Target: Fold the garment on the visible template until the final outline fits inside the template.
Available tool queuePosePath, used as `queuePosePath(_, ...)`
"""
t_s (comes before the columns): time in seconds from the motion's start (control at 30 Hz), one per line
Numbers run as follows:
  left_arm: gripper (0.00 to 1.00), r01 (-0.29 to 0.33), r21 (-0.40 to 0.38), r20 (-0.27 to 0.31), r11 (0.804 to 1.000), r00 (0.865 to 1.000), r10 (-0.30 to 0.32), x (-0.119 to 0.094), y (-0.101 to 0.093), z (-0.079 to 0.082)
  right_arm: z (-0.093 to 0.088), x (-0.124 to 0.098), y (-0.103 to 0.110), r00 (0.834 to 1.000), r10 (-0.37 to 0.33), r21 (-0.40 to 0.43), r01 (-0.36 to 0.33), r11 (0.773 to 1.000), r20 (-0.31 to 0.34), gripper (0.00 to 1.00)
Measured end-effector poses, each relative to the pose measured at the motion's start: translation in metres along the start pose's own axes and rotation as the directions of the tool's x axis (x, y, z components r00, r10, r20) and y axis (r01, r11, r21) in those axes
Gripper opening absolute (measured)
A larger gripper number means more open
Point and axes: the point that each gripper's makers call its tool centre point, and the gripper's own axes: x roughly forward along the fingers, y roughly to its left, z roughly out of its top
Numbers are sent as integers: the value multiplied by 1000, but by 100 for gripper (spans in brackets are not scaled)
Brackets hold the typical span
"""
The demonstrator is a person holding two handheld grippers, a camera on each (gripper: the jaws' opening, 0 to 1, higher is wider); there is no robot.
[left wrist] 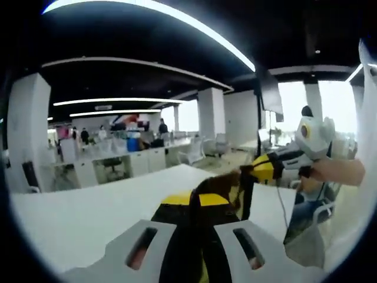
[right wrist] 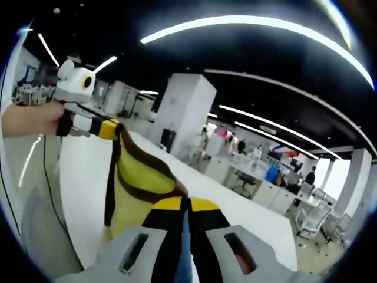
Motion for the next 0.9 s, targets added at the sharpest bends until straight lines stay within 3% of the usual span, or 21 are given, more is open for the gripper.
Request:
queuePosePath(0.53,0,28,45,72,999,997,-32,-21,-16,42,40,-25,-9,997,-45,-31,47,998,64,3)
queuePosePath(0.9,0,57,72,104,996,992,-64,-31,-29,63,62,-41,-13,992,-55,-1,55,998,112,3)
